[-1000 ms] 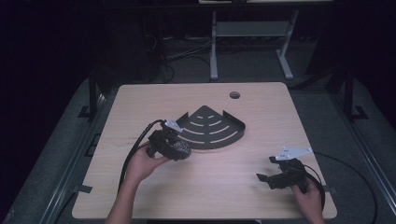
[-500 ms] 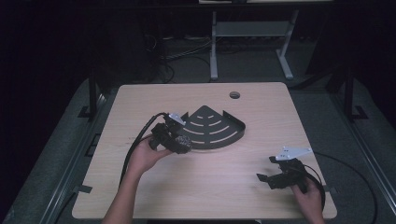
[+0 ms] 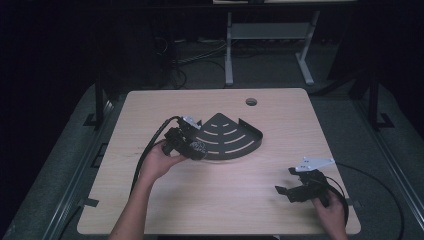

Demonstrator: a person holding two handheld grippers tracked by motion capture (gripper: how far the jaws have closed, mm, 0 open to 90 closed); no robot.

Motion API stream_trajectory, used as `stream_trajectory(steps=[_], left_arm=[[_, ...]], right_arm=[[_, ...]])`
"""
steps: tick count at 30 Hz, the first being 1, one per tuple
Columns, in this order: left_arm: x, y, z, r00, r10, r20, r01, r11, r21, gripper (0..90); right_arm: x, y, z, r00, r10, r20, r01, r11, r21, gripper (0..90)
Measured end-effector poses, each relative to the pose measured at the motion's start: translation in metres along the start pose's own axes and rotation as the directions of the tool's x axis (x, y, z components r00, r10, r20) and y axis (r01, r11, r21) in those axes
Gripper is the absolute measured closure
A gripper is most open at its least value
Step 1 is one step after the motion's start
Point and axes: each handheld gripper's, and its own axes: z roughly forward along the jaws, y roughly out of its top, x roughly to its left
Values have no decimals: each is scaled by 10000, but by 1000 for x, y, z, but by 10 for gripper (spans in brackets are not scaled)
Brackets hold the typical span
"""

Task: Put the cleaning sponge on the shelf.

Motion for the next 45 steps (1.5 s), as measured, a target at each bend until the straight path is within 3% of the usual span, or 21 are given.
stream_trajectory(steps=[29,35,45], left_arm=[[12,45,1,9991,392,147,-394,9992,107,340],[18,52,6,9989,221,406,-222,9998,19,340],[29,58,16,9994,-28,353,27,10000,35,339]], right_arm=[[-1,1,2,10000,-31,-24,31,10000,90,139],[-2,0,2,10000,13,-58,-12,9999,132,138],[-3,0,1,10000,-11,-38,11,9999,101,138]])
